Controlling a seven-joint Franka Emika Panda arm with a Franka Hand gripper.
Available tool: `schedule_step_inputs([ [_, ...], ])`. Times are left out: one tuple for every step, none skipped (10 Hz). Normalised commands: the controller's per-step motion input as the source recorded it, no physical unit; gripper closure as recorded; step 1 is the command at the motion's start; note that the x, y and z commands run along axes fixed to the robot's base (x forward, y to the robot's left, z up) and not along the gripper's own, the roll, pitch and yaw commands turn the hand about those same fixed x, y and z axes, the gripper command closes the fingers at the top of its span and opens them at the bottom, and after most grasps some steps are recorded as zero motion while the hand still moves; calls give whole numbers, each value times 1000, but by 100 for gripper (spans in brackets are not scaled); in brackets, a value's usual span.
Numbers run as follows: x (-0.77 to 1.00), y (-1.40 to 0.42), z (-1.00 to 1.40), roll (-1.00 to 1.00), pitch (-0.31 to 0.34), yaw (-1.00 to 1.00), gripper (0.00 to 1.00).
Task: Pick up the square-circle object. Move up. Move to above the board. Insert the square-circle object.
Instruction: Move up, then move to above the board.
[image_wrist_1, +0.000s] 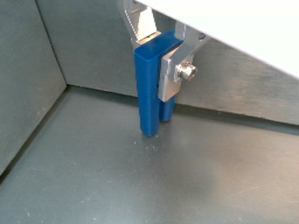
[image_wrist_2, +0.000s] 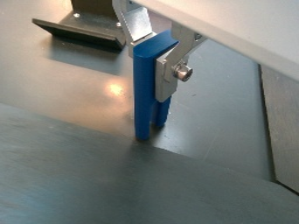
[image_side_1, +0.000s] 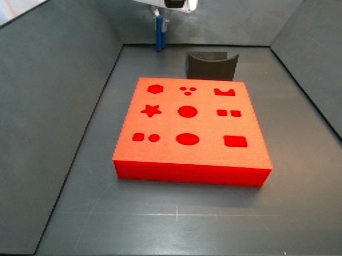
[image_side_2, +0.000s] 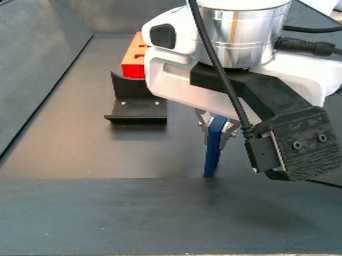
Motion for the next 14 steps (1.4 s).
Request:
schedule_step_inputs([
  [-2, -1, 822, 0, 2, 32, 100],
  [-15, -4, 720, 13, 19, 27, 100],
  [-23, -7, 529, 40, 44, 17, 100],
  [-20, -8, 429, 54, 56, 13, 100],
  [-20, -8, 227, 75, 80, 12, 100],
  [65, -123, 1000, 336, -25, -229, 100],
  [64, -128, 1000, 316, -12, -206, 100],
  [54, -127, 1000, 287, 7, -159, 100],
  [38, -115, 1000, 171, 30, -66, 100],
  [33, -109, 1000, 131, 42, -40, 100],
  [29, -100, 1000, 88, 68, -11, 100],
  [29, -95, 1000, 84, 86, 1, 100],
  [30, -87, 1000, 86, 112, 16, 100],
  [32, -82, 1000, 79, 115, 18, 100],
])
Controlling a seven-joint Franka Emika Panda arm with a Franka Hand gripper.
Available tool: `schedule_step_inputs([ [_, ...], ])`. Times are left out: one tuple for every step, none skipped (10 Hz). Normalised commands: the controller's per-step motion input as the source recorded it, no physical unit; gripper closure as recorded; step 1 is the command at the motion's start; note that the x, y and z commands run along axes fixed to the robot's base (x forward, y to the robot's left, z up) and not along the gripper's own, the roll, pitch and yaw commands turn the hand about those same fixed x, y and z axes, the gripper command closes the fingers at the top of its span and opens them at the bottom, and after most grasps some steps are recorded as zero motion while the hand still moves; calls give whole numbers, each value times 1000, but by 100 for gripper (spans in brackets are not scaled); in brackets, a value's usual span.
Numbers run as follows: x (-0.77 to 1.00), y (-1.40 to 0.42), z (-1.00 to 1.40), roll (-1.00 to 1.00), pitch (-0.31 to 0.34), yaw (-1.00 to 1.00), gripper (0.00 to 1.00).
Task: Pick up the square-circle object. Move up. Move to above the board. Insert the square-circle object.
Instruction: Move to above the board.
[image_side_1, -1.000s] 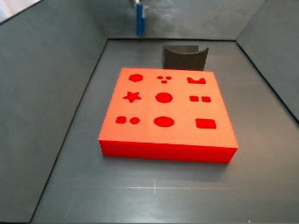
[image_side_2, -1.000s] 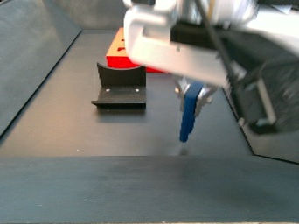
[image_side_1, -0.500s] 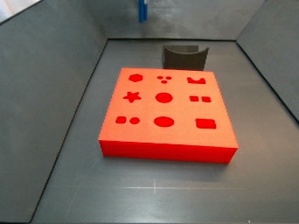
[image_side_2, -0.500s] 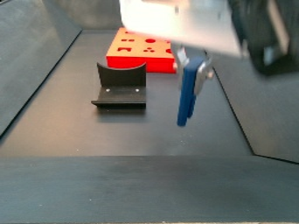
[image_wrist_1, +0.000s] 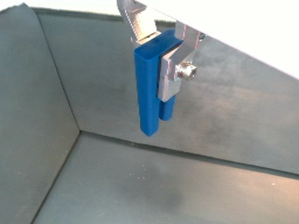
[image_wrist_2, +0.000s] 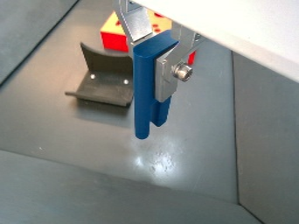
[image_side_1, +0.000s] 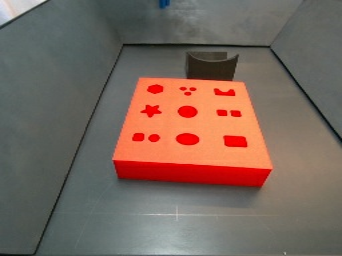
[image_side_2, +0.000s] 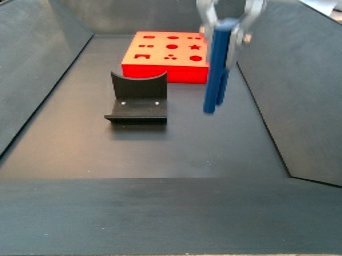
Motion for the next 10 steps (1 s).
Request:
schedule_step_inputs([
  [29, -70, 1000, 66, 119, 19, 100],
  [28, -65, 1000, 73, 115, 21, 100],
  [23, -62, 1000, 86, 115, 25, 100],
  [22, -56, 945, 87, 114, 27, 100],
  [19, -34, 733, 76, 110, 29, 100],
  [17, -24, 574, 66, 110, 27, 100],
  [14, -16, 358, 68, 111, 27, 100],
  [11, -16, 251, 69, 111, 28, 100],
  [23, -1000, 66, -34, 115, 1000, 100],
  [24, -1000, 64, -30, 111, 1000, 100],
])
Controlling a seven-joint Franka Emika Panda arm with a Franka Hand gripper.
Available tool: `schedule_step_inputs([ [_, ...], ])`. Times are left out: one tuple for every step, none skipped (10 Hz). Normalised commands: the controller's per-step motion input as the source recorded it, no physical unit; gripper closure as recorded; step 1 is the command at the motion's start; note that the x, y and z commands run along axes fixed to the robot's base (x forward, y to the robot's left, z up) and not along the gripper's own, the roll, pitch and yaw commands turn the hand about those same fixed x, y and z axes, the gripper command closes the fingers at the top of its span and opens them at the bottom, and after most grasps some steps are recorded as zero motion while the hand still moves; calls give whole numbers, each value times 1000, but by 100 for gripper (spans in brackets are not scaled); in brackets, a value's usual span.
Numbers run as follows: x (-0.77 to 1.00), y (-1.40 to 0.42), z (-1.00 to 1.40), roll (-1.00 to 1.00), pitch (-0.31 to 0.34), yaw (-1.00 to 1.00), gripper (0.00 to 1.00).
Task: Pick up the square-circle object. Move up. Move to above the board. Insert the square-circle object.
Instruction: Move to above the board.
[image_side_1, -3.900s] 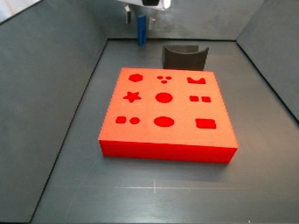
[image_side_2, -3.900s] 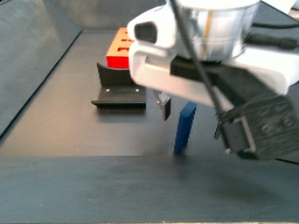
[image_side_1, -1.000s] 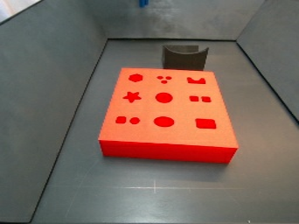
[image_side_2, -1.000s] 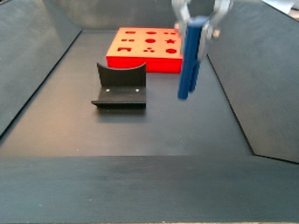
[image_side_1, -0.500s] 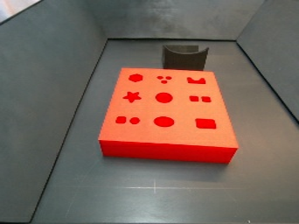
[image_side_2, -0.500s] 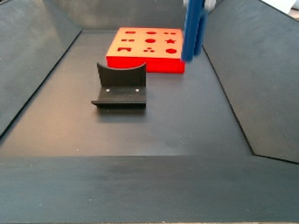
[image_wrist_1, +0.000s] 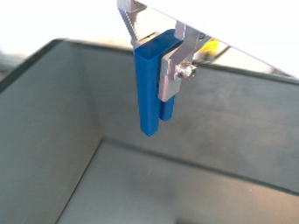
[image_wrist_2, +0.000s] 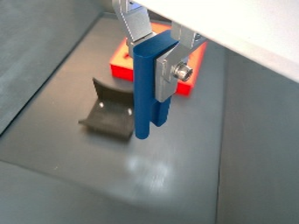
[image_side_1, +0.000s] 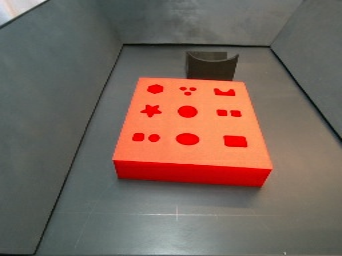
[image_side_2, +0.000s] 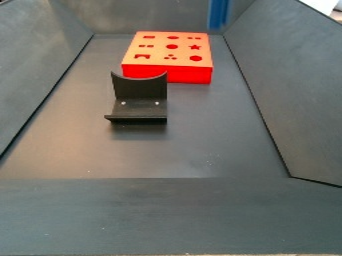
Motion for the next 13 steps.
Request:
schedule_step_inputs([
  [16, -1000, 68, -22, 85, 1000, 100],
  [14, -1000, 67, -30, 65, 1000, 100],
  [15, -1000, 68, -10, 58, 1000, 100],
  [15, -1000, 70, -8, 51, 885, 100],
  [13, -1000, 69, 7, 20, 532, 100],
  [11, -1000, 73, 21, 7, 323, 100],
  [9, -1000, 73, 25, -4, 138, 100],
  [7, -1000, 74, 12, -5, 90, 100],
  [4, -1000, 78, 13, -1, 42, 100],
  [5, -1000, 82, 10, 7, 22, 100],
  [7, -1000, 85, 7, 14, 20, 100],
  [11, -1000, 89, -3, 22, 16, 100],
  [21, -1000, 94, -3, 41, 12, 100],
])
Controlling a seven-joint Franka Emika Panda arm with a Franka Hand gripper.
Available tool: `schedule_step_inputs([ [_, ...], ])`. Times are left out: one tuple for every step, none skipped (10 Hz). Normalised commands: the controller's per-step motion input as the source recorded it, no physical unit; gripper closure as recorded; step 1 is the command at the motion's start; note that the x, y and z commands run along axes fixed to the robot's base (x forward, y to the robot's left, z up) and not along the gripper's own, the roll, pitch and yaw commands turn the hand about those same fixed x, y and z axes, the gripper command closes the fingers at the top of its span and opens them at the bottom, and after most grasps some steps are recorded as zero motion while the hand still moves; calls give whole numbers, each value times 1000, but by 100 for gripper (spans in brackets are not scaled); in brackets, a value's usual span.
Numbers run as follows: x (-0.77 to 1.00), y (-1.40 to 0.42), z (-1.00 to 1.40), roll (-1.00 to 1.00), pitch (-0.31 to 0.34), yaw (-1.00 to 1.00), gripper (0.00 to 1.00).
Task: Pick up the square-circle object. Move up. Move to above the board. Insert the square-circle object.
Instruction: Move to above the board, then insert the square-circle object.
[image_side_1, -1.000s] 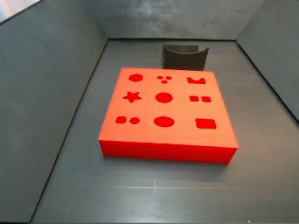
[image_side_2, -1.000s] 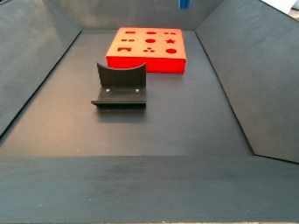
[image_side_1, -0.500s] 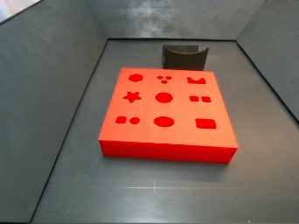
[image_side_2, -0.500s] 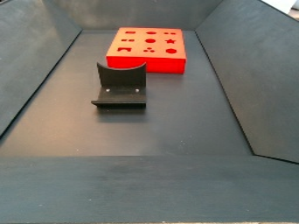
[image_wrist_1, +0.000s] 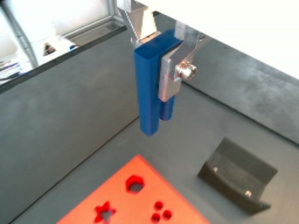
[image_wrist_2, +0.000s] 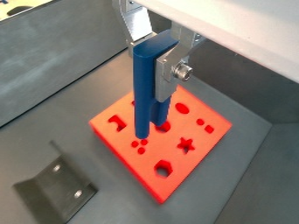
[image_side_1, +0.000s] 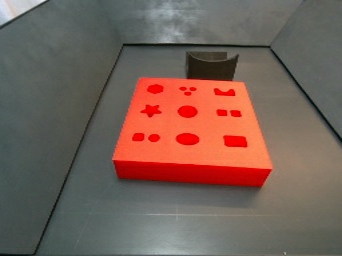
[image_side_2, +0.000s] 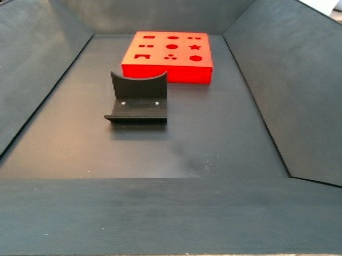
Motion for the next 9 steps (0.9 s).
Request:
schedule_step_inputs([
  [37, -1000, 93, 8, 60, 10, 100],
  [59, -1000, 94, 10, 77, 8, 100],
  [81, -1000, 97, 3, 91, 8, 100],
  [81, -624, 71, 3, 115, 9, 100],
  [71, -335, 53, 12, 126, 8, 100],
  [65, -204, 42, 15, 119, 10, 100],
  [40, 0, -129, 0, -3, -1000, 100],
  [14, 0, -151, 0, 0, -1000, 100],
  [0, 0, -171, 0, -4, -1000, 100],
])
